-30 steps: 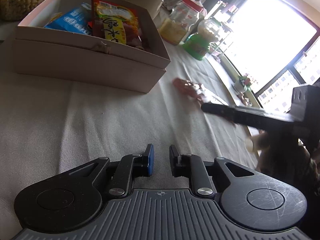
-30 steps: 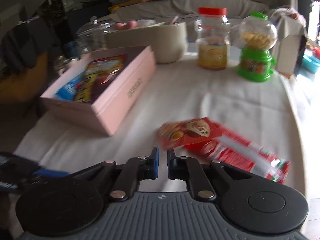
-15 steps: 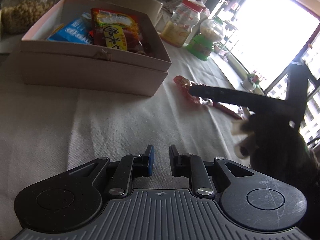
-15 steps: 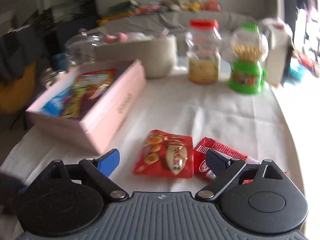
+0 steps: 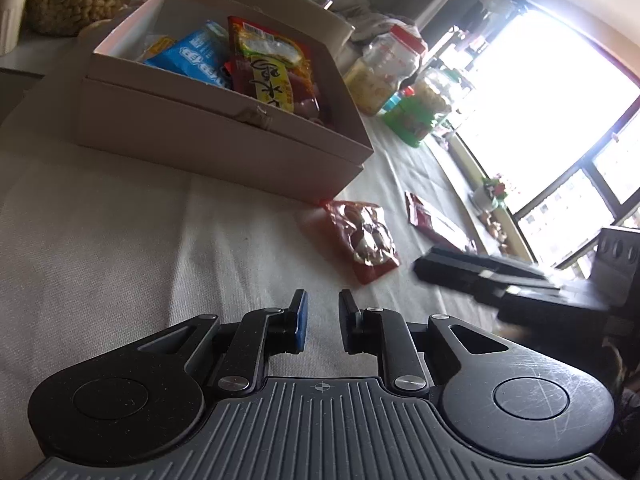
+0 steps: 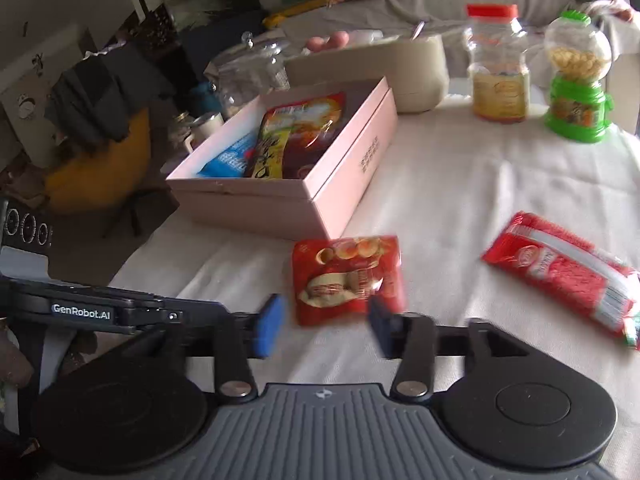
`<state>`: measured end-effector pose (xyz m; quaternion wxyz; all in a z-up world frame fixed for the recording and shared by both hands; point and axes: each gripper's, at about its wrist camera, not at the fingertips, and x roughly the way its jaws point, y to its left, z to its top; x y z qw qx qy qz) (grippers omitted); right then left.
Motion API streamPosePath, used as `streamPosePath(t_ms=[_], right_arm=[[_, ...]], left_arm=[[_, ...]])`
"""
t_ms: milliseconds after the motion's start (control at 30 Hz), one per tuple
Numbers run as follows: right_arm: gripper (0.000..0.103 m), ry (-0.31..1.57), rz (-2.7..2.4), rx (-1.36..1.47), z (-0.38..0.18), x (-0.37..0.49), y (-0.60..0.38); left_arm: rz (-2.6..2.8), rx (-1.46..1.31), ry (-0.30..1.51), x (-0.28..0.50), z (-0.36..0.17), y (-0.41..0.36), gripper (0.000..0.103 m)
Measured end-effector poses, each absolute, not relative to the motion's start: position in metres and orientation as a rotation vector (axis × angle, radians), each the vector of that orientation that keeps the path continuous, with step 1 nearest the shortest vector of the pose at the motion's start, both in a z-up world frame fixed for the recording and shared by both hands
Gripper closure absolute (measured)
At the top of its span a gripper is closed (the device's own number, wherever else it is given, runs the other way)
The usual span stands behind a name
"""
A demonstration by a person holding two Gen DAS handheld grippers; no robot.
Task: Organize snacks
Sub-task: 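Reach right tool to the red cookie packet and wafer packet on the table, then grasp red cookie packet with left tool while right tool moves to wafer packet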
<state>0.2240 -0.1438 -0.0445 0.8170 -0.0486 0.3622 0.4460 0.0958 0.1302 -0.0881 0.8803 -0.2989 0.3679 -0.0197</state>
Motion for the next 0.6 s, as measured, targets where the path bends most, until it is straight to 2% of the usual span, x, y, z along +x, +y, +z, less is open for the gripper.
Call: streamPosePath(t_ms=[67,133,333,600], right_arm=[[0.021,0.674,0.855,-0.191,-0.042,0.234,-0.154],[0.018,0.641,0.796,-0.259,-0.047,0.257,-0.163],[0.017,0.722,0.759,-0.336,-0.078,0.313,-0.175],[0.016,0.757,0.769,-0.231,-0.081,0.291,-0.188]], left_arm=[[-0.039,-0.610,0.778,0.097,-0.088,0.128,0.084],[-0.039,-0.592,0.790,0.102,-0.088,0.124,0.084],[-0.092,-0.513,0.787,0.126,-0.077,0.113,0.084],[-0.040,-0.516,0.713,0.160,-0.068,0.122,0.084]])
